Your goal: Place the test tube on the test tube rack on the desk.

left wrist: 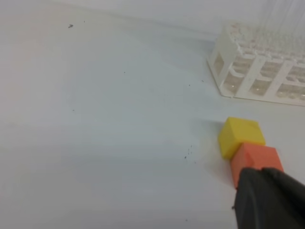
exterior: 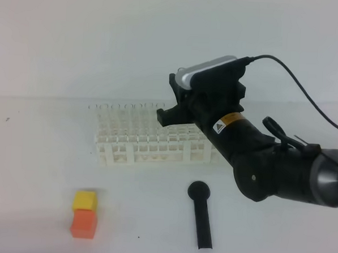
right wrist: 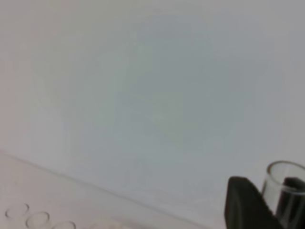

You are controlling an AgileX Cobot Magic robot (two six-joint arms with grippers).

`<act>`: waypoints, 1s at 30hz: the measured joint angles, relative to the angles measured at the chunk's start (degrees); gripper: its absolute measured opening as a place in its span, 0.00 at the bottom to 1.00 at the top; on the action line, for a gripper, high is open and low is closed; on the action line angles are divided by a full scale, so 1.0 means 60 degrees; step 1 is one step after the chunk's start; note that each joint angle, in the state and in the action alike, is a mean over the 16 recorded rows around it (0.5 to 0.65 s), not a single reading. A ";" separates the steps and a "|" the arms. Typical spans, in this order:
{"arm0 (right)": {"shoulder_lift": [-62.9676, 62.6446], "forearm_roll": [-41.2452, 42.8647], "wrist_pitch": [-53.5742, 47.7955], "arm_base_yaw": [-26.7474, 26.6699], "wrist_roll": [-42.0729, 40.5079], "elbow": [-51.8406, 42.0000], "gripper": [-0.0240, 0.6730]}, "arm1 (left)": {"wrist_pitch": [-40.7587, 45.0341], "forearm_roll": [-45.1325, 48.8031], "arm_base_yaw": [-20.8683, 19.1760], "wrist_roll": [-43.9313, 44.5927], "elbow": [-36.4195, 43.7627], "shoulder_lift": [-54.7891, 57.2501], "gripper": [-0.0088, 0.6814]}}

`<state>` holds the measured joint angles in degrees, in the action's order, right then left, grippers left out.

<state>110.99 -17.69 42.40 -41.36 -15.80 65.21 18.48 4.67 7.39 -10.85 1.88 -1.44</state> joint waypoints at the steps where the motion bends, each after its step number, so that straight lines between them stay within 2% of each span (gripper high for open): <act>1: 0.0052 -0.0022 0.0034 -0.0001 0.0084 0.0021 0.21 | 0.0000 -0.0002 0.0000 0.0000 0.0000 0.0000 0.01; 24: 0.1180 -0.0130 0.0461 -0.0001 0.0916 0.0104 0.22 | 0.0000 -0.0043 0.0000 0.0000 0.0000 0.0000 0.01; 30: 0.1439 -0.0002 0.0487 -0.0001 0.0896 0.0122 0.25 | 0.0000 -0.0063 0.0000 0.0000 0.0000 0.0000 0.01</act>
<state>119.63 -17.71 45.32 -41.36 -10.42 65.94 18.48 4.30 7.39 -10.85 1.88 -1.44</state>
